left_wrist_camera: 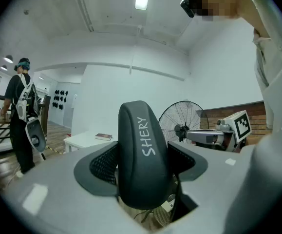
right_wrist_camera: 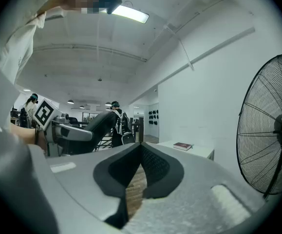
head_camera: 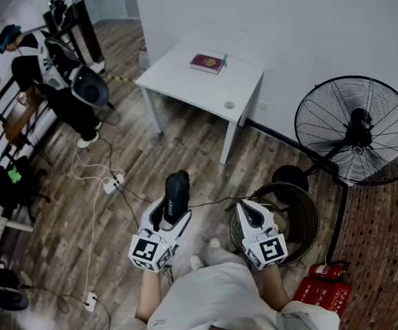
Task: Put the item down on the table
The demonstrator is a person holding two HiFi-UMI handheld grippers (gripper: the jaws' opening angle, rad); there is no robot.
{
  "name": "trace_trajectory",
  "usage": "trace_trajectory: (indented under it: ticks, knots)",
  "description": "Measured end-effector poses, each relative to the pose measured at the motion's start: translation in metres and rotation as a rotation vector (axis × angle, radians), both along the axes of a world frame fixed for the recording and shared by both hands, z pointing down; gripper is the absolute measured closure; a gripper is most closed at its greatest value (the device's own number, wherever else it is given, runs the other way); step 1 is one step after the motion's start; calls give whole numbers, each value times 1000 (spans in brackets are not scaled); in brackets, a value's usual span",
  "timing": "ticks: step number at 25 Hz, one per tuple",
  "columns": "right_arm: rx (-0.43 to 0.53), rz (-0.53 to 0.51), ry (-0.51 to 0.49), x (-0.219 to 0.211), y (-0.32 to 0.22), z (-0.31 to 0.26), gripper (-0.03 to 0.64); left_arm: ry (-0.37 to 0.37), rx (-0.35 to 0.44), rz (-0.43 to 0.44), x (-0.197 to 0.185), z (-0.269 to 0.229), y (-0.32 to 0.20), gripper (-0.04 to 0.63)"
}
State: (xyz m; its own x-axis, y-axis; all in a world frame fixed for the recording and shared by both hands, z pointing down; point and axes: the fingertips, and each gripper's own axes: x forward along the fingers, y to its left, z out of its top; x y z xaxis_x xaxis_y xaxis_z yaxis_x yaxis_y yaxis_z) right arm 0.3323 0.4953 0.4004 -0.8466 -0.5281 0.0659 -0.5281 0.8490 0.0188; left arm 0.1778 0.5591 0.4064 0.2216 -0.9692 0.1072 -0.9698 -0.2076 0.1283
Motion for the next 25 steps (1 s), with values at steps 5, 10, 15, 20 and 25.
trace_trajectory:
  ticks: [5,10,15,20,25]
  knots:
    - [-1,-16,-2,10,-18,0,614,-8,3,-12,15,-5,-21,258]
    - [-7,-49,-19,14,-49,1,614,-34,-5,-46,24,-10,-50,257]
    - [-4,-90,-36,10,-78,-1,614,-56,-1,-72,32,-9,-68,256]
    - [-6,-120,-41,2,-97,-3,614,-60,-5,-81,31,-8,-87,258]
    - [-8,-132,-40,-13,-118,3,614,-58,5,-91,18,-5,-108,258]
